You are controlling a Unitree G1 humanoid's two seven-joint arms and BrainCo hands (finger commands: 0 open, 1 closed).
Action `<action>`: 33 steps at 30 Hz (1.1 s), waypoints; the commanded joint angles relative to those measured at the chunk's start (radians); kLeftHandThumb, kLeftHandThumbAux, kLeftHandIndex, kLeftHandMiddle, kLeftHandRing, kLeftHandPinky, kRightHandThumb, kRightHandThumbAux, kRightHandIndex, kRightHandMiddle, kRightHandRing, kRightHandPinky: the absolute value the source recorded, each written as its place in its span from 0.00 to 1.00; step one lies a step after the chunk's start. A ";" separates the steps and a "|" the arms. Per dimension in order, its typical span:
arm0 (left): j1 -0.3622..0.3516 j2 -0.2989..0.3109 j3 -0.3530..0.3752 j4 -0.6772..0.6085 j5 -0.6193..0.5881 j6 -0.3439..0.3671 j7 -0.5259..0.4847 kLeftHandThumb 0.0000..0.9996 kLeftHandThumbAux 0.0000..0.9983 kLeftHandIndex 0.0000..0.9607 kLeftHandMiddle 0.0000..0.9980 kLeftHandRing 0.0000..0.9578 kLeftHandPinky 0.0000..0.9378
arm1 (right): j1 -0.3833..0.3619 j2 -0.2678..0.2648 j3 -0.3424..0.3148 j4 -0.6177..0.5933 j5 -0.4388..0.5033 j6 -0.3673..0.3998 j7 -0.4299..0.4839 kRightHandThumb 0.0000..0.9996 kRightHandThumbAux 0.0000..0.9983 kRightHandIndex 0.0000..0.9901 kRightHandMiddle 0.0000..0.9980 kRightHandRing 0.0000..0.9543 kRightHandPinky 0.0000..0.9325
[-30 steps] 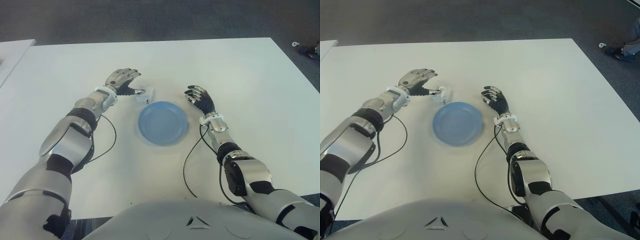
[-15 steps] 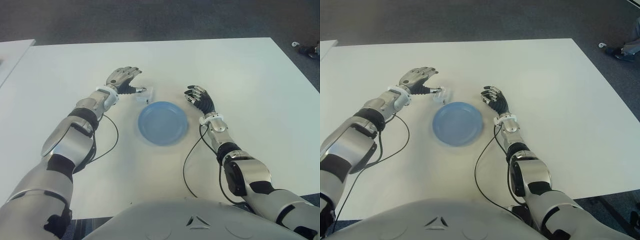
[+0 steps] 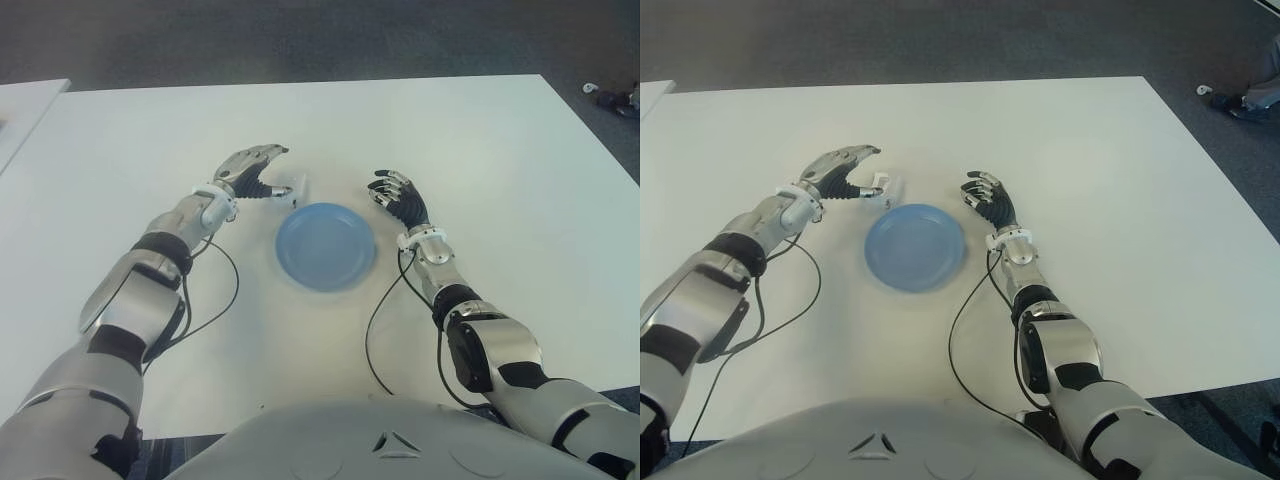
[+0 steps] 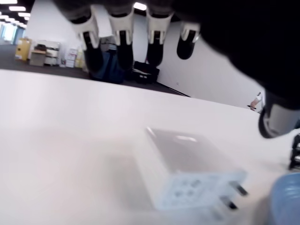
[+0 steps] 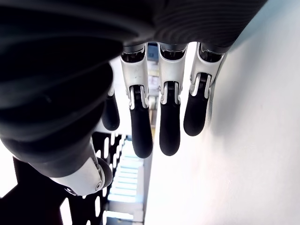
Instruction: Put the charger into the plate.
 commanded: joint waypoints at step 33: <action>0.192 0.183 0.053 -0.304 0.036 -0.092 -0.141 0.00 0.48 0.00 0.04 0.08 0.15 | 0.054 0.024 0.005 0.060 -0.017 0.103 0.011 0.00 0.77 0.15 0.43 0.41 0.33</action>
